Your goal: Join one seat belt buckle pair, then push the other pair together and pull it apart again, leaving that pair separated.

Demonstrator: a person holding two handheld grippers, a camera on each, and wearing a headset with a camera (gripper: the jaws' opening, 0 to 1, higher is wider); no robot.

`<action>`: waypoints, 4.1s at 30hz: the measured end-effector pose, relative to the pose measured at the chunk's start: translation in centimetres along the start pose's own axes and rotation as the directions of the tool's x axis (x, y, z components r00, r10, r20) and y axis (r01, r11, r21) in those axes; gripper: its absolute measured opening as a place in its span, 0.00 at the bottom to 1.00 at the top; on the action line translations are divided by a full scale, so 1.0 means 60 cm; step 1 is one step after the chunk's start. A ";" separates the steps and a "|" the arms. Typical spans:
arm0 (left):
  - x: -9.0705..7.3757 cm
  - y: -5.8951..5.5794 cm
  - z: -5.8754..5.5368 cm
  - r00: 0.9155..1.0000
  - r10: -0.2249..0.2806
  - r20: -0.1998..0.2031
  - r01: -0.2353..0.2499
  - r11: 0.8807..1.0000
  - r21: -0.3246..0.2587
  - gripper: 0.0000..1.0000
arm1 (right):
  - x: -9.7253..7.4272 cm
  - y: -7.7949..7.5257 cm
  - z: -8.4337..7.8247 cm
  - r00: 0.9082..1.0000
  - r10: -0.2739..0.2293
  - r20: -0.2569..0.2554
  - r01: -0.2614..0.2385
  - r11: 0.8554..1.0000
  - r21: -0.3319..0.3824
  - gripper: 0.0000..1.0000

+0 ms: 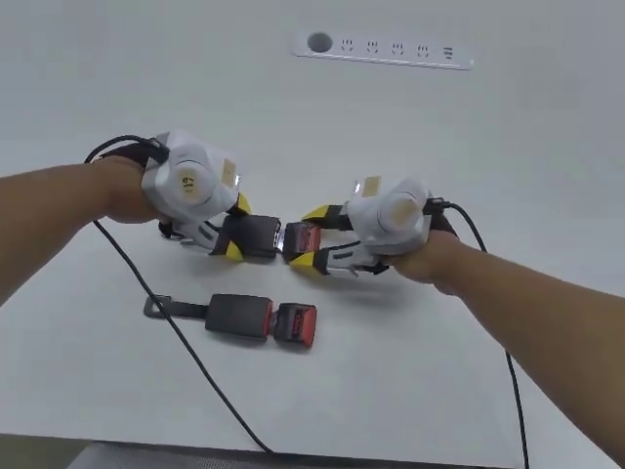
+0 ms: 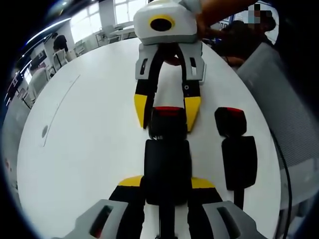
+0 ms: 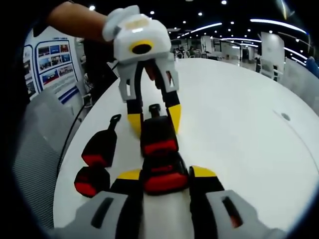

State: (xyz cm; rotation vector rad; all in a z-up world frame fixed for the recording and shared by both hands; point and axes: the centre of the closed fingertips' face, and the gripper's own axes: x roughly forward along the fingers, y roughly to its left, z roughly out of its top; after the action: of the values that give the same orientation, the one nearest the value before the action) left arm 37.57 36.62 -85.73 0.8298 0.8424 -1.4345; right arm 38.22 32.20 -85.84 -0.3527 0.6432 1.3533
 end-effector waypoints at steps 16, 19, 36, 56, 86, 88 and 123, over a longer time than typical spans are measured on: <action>-0.001 -0.001 0.000 1.000 -0.002 0.002 0.002 1.000 -0.004 0.34 | -0.001 0.003 -0.001 0.999 -0.022 -0.023 0.022 1.000 -0.004 0.37; -0.001 -0.001 0.000 1.000 -0.002 0.003 0.002 1.000 -0.003 0.34 | -0.001 0.002 -0.002 0.999 -0.023 -0.024 0.023 1.000 -0.006 0.37; -0.003 -0.001 -0.003 1.000 -0.004 0.004 0.004 1.000 -0.002 0.34 | -0.002 0.004 -0.002 0.999 -0.036 -0.029 0.036 0.999 -0.012 0.37; -0.003 -0.003 -0.003 1.000 -0.009 -0.004 0.009 1.000 0.002 0.35 | -0.025 0.003 -0.018 0.999 -0.033 -0.027 0.033 0.999 -0.001 0.37; -0.002 -0.003 0.001 0.999 -0.004 -0.035 0.004 1.000 0.007 0.35 | -0.114 -0.015 -0.093 0.995 -0.058 -0.079 0.058 0.998 -0.006 0.37; -0.002 -0.003 0.001 0.999 -0.006 -0.037 0.006 1.000 0.006 0.35 | -0.121 -0.017 -0.099 0.995 -0.061 -0.081 0.061 0.998 -0.007 0.37; -0.001 -0.005 0.002 0.998 -0.007 -0.061 0.009 1.000 0.028 0.35 | -0.204 -0.021 -0.158 0.985 -0.092 -0.146 0.096 0.995 0.022 0.39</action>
State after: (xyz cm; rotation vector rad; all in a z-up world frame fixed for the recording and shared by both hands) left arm 37.25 36.54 -85.59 0.8963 0.8738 -1.4368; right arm 36.30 16.78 -85.91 -0.4553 0.7572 1.2345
